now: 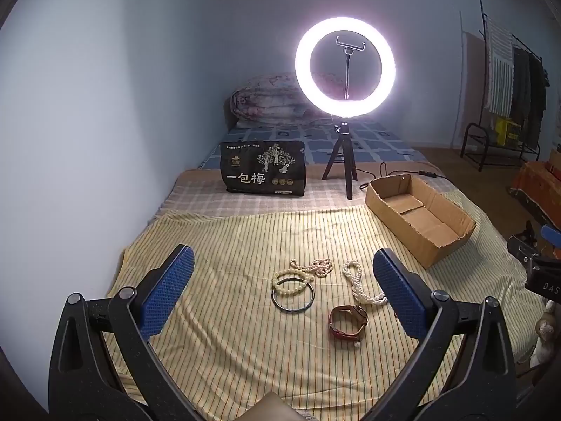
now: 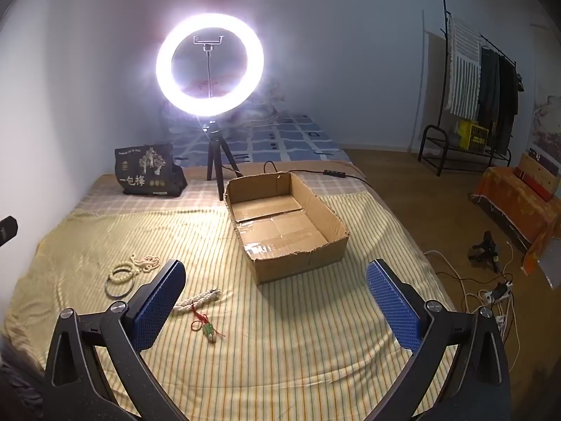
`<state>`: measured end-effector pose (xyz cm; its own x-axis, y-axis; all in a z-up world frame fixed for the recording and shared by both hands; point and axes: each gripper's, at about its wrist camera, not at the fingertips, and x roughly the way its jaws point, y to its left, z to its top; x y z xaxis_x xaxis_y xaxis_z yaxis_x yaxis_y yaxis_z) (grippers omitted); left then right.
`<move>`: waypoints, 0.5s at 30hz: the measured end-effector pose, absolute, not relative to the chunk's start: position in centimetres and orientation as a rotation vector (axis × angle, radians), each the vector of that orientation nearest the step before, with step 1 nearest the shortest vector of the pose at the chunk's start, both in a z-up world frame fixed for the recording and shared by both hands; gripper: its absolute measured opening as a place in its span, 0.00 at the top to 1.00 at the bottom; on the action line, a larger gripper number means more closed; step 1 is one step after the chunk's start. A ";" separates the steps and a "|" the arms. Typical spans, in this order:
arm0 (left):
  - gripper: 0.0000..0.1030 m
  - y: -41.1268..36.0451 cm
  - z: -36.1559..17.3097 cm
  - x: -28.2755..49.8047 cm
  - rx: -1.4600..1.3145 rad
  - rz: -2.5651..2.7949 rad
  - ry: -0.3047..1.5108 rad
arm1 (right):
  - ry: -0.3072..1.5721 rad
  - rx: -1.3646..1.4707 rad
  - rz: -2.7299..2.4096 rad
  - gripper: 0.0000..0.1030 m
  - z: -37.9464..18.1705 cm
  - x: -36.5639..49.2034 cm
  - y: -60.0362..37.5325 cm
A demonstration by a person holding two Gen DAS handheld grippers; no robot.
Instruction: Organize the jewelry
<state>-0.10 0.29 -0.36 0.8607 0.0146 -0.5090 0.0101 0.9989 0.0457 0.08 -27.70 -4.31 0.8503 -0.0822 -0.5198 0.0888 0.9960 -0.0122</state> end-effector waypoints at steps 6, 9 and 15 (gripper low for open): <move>0.00 0.5 -0.1 0.1 0.043 0.001 0.534 | 0.546 0.018 -0.088 0.00 -4.2 0.0 -27.7; 0.00 0.7 0.1 0.0 0.041 0.002 0.530 | 0.548 0.016 -0.088 0.00 -4.3 0.1 -27.7; 0.00 0.6 0.1 0.0 0.041 0.007 0.526 | 0.550 0.019 -0.092 0.00 -4.4 -0.1 -27.6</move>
<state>-0.01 0.63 0.15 0.8651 0.0171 -0.5014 0.0039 0.9992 0.0408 -0.11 -27.63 -4.38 0.8487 -0.0824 -0.5224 0.0925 0.9957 -0.0067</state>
